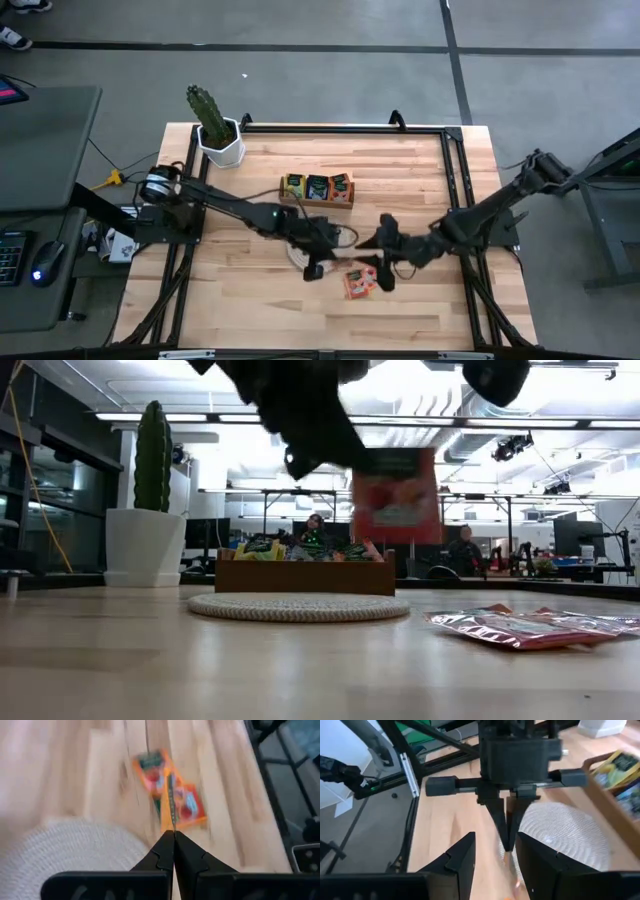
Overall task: Pick & Place Tea
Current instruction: Put the orange tea bag into the right section of the wooden organizer
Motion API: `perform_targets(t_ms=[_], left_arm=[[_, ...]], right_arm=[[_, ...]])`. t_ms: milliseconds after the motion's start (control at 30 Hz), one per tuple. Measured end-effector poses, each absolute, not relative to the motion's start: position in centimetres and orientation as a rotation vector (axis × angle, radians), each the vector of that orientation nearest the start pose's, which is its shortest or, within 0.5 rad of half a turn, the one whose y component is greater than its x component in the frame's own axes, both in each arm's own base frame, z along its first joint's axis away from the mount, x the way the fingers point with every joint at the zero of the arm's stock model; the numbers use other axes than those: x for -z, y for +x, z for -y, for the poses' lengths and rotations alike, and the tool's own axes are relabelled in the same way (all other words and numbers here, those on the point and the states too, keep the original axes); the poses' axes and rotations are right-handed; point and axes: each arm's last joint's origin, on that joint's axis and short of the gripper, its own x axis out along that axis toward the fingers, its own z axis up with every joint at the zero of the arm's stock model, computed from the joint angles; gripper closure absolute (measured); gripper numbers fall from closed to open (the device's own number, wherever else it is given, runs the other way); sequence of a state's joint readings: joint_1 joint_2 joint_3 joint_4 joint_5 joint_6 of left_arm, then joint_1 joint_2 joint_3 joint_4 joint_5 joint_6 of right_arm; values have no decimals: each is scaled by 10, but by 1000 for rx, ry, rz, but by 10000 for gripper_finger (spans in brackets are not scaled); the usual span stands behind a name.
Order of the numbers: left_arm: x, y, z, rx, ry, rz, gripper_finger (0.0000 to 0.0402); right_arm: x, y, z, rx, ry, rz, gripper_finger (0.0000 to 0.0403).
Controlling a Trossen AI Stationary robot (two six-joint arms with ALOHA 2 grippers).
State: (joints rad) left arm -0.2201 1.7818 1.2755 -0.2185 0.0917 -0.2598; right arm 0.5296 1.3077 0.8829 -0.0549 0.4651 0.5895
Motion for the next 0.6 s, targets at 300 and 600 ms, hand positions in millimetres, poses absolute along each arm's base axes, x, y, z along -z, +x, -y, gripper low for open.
perform_targets(t_ms=[300,600], left_arm=[[-272,369,40,178,-77,-667,401],[-293,351,1,172,-1,-659,401]], right_arm=[[-287,255,-79,63,343,-408,222],[-313,264,-43,74,274,-409,197]])
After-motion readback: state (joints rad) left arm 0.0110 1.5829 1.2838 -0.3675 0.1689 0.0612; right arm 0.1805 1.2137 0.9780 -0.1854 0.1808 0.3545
